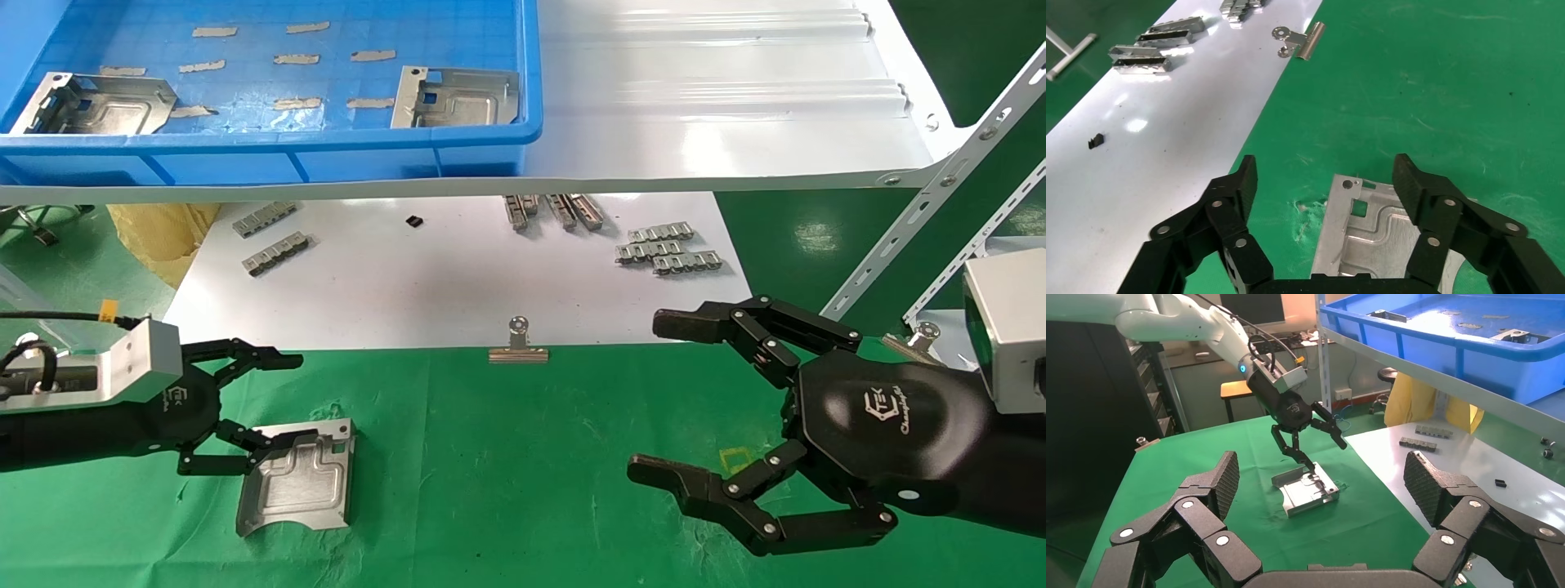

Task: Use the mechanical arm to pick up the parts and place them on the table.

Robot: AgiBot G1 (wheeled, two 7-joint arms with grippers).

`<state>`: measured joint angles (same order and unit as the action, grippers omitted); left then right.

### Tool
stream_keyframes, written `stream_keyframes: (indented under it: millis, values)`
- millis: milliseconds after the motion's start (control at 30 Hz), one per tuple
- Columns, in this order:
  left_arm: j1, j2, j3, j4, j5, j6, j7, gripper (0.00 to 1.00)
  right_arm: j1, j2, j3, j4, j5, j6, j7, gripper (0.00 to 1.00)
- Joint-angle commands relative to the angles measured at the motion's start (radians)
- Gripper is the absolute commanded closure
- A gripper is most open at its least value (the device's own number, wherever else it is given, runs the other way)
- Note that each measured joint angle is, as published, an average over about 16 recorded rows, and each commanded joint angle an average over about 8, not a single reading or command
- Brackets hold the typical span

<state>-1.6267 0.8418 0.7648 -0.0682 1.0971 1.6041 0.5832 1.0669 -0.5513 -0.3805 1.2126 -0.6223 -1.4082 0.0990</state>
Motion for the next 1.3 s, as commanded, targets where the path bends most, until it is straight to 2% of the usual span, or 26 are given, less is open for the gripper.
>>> stream_keyframes:
  millis: [33, 267, 1300]
  values:
    - [-0.003, 0.001, 0.002, 0.003, 0.003, 0.0, 0.01, 0.0, 0.0, 0.0, 0.0, 0.0, 0.0, 0.0, 0.0, 0.0]
    - [0.031, -0.013, -0.028, -0.076, -0.019, -0.007, -0.038, 0.0, 0.0, 0.0, 0.0, 0.0, 0.0, 0.0, 0.0, 0.0]
    - [0.319, -0.134, -0.281, -0.707, -0.211, -0.063, -0.443, 0.0, 0.0, 0.0, 0.0, 0.0, 0.0, 0.0, 0.0, 0.0]
